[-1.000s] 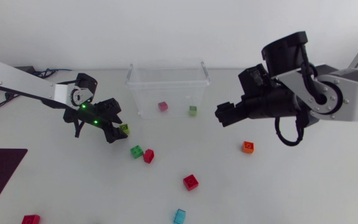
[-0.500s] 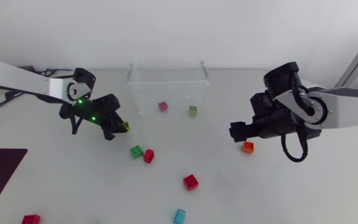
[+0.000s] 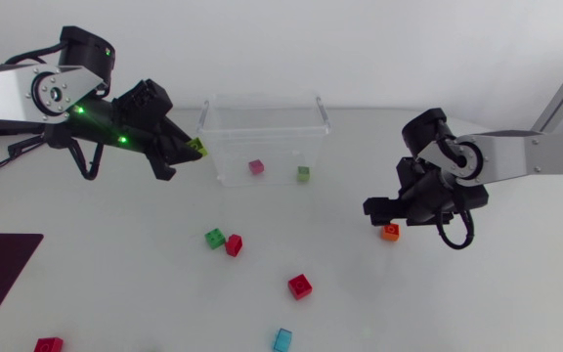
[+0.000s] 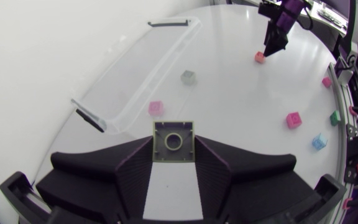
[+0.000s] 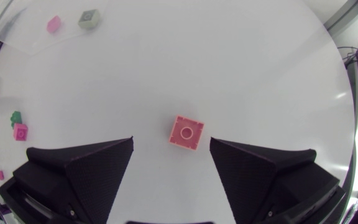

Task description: Pick up the duplo bricks and place them in the container

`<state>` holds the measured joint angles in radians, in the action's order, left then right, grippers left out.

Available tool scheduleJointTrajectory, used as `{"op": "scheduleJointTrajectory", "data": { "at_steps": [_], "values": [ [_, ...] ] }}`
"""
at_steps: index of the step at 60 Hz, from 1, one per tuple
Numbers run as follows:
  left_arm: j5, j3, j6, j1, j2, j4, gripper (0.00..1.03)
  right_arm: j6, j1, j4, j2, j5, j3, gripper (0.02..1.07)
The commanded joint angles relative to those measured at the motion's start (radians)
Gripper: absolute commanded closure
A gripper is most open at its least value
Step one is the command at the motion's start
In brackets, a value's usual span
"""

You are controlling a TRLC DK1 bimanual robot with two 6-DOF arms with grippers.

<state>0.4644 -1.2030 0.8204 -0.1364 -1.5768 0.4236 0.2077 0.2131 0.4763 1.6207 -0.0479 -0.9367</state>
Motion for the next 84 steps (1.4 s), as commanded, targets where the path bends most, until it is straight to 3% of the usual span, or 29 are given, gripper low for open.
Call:
{"op": "scheduleJointTrajectory", "data": {
  "at_steps": [1,4,10,19,22,27,37,47,56,59,64,68,72,84],
  "values": [
    [0.002,-0.058,-0.124,-0.026,0.021,-0.029,0.82,0.038,-0.017,0.022,0.042,-0.018,-0.025,0.19],
    [-0.004,-0.076,-0.182,-0.028,0.017,-0.065,0.82,0.039,-0.021,0.024,0.050,-0.023,-0.030,0.19],
    [-0.098,-0.106,-0.311,-0.055,-0.005,-0.206,0.82,0.038,-0.038,0.030,0.085,-0.024,-0.047,0.19],
    [-0.170,-0.158,-0.395,-0.086,-0.065,-0.292,0.82,0.036,-0.058,0.019,0.145,-0.020,-0.065,0.23],
    [-0.199,-0.165,-0.431,-0.094,-0.084,-0.345,0.82,0.041,-0.060,0.007,0.156,-0.020,-0.062,0.30],
    [-0.240,-0.202,-0.468,-0.111,-0.141,-0.376,0.82,0.044,-0.058,-0.007,0.168,-0.021,-0.057,0.35],
    [-0.308,-0.256,-0.506,-0.149,-0.242,-0.405,0.82,0.053,-0.060,-0.031,0.197,-0.024,-0.050,0.35],
    [-0.391,-0.296,-0.517,-0.166,-0.335,-0.470,0.82,0.052,-0.064,-0.048,0.200,-0.024,-0.050,0.49],
    [-0.423,-0.328,-0.521,-0.164,-0.394,-0.494,0.80,0.047,-0.064,-0.071,0.211,-0.024,-0.042,0.74],
    [-0.425,-0.331,-0.534,-0.161,-0.399,-0.494,0.70,0.044,-0.063,-0.076,0.202,-0.024,-0.034,0.75],
    [-0.429,-0.329,-0.535,-0.163,-0.400,-0.494,0.30,0.032,-0.054,-0.079,0.163,-0.024,-0.013,0.77],
    [-0.432,-0.326,-0.534,-0.163,-0.391,-0.491,0.13,0.022,-0.043,-0.079,0.119,-0.029,0.006,0.78],
    [-0.432,-0.317,-0.534,-0.161,-0.371,-0.490,0.05,0.010,-0.034,-0.074,0.067,-0.043,0.015,0.79],
    [-0.432,-0.234,-0.532,-0.155,-0.236,-0.462,0.05,-0.013,-0.006,-0.027,-0.073,-0.047,-0.022,0.79]
  ]
}}
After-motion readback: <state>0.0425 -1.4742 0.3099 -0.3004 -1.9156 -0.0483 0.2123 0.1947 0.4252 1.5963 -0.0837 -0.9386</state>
